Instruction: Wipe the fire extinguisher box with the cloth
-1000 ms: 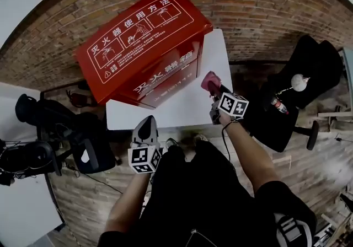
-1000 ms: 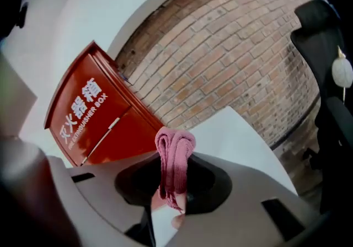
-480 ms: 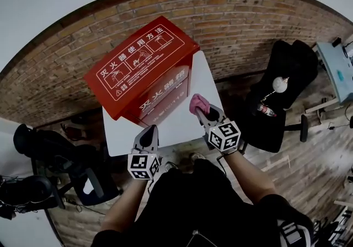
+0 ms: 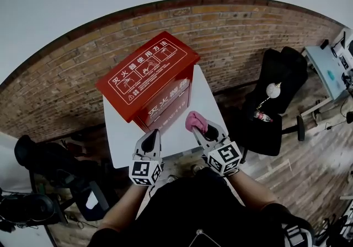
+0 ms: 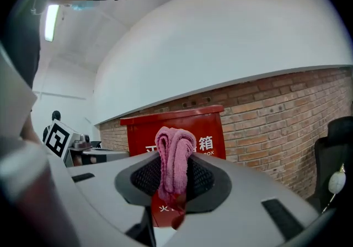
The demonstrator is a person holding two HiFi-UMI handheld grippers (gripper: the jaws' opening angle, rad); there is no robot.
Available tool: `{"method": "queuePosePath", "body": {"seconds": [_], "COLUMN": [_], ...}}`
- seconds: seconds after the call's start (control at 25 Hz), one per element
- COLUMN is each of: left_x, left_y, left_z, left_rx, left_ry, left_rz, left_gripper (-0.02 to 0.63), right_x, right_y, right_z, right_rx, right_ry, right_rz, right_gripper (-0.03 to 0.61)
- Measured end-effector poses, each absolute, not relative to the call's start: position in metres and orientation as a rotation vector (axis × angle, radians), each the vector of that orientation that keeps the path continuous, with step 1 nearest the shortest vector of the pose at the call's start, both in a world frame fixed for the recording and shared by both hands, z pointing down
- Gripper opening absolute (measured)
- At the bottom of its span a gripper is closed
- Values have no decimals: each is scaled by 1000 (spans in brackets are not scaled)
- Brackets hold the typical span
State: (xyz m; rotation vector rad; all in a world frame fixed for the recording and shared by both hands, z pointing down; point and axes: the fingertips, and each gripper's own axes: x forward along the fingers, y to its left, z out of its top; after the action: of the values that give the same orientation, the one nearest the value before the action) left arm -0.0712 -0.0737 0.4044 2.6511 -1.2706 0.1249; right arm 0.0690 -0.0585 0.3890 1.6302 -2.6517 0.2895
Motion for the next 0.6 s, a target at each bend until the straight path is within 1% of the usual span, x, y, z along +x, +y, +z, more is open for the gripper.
{"method": "queuePosePath", "body": {"seconds": [0.2, 0.6], "left_x": [-85, -113], "left_y": [-63, -50], "left_z": [399, 403], "left_rx": [2693, 2680], "left_ry": [-1265, -1293], "left_rz": [87, 60], "left_gripper": [28, 28], "right_x": [59, 35], "right_y": [-43, -37], "right_z": [384, 391], "right_rx": [1703, 1705], "right_ry": [-2612, -2601], "right_rz": [200, 189], "right_gripper": [106, 106]}}
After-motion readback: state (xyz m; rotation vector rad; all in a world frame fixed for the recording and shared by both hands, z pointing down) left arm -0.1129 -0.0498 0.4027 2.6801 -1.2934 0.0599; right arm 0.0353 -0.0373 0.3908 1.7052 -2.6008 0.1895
